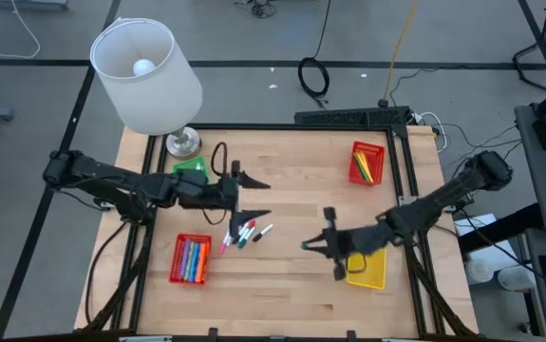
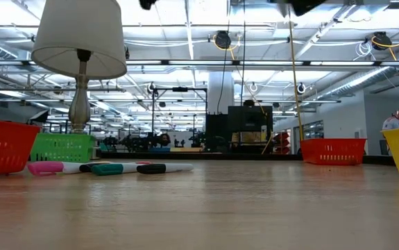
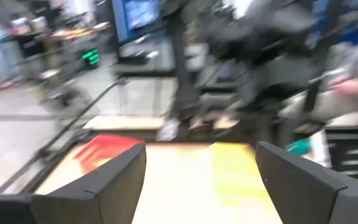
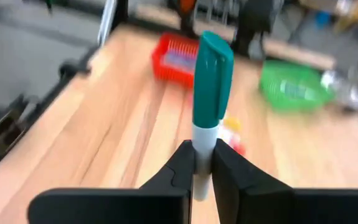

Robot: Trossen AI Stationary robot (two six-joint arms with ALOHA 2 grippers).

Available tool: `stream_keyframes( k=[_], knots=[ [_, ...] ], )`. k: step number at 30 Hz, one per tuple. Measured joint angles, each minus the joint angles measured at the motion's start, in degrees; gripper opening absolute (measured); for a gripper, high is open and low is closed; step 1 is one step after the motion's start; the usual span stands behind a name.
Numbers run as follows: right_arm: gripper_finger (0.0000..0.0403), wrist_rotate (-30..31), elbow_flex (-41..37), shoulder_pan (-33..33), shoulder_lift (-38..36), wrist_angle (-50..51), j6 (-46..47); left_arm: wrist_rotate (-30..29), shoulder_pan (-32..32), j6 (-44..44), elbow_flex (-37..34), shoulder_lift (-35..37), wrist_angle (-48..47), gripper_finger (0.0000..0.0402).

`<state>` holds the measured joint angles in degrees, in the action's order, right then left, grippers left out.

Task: Pick & Place Markers
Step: Put the left green highlighter pen into the yellow basket

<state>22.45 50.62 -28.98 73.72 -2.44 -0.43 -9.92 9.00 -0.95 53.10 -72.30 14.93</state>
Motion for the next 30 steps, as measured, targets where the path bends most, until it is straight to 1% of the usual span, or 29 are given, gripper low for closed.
stream_keyframes(
  k=[2,4,8,10,13,14,18,21,24,30],
  knots=[
    [0.0021,1.5,4.0,-3.3,-0.4,11.5,5.5,-3.9,0.0,0.5,0.0,0.3,-3.0,0.0311],
    [0.0021,1.4,8.1,-6.0,-0.4,21.4,11.9,-6.8,0.0,1.8,0.0,0.4,-5.1,0.0310],
    [0.0021,1.3,13.0,-10.7,-0.5,40.3,26.4,-9.2,0.0,5.6,0.0,0.5,-9.1,0.0299],
    [0.0021,-0.1,13.6,-12.3,-0.5,47.9,36.6,-9.3,0.0,7.2,0.0,0.5,-10.1,0.0293],
    [0.0021,-7.9,13.5,-13.8,-0.4,55.5,51.8,-9.2,0.1,8.5,0.0,0.5,-10.5,0.0284],
    [0.0021,-9.3,13.0,-14.4,-0.4,57.2,56.3,-9.2,0.1,8.7,0.0,0.5,-10.5,0.0281],
    [0.0021,-10.6,11.7,-16.3,-0.4,65.1,71.9,-9.2,0.1,9.0,0.0,0.5,-10.5,0.0273],
    [0.0021,-10.8,9.8,-17.6,-0.4,67.6,81.2,-9.2,0.1,9.0,0.0,0.5,-10.5,0.0276],
    [0.0021,-10.9,7.3,-19.1,-0.4,66.1,87.5,-9.2,0.1,9.0,0.0,0.5,-10.5,0.0280],
    [0.0025,-14.8,0.8,-20.6,-0.4,56.7,92.2,-9.1,0.1,8.5,0.0,0.5,-10.5,0.0268]
  ],
)
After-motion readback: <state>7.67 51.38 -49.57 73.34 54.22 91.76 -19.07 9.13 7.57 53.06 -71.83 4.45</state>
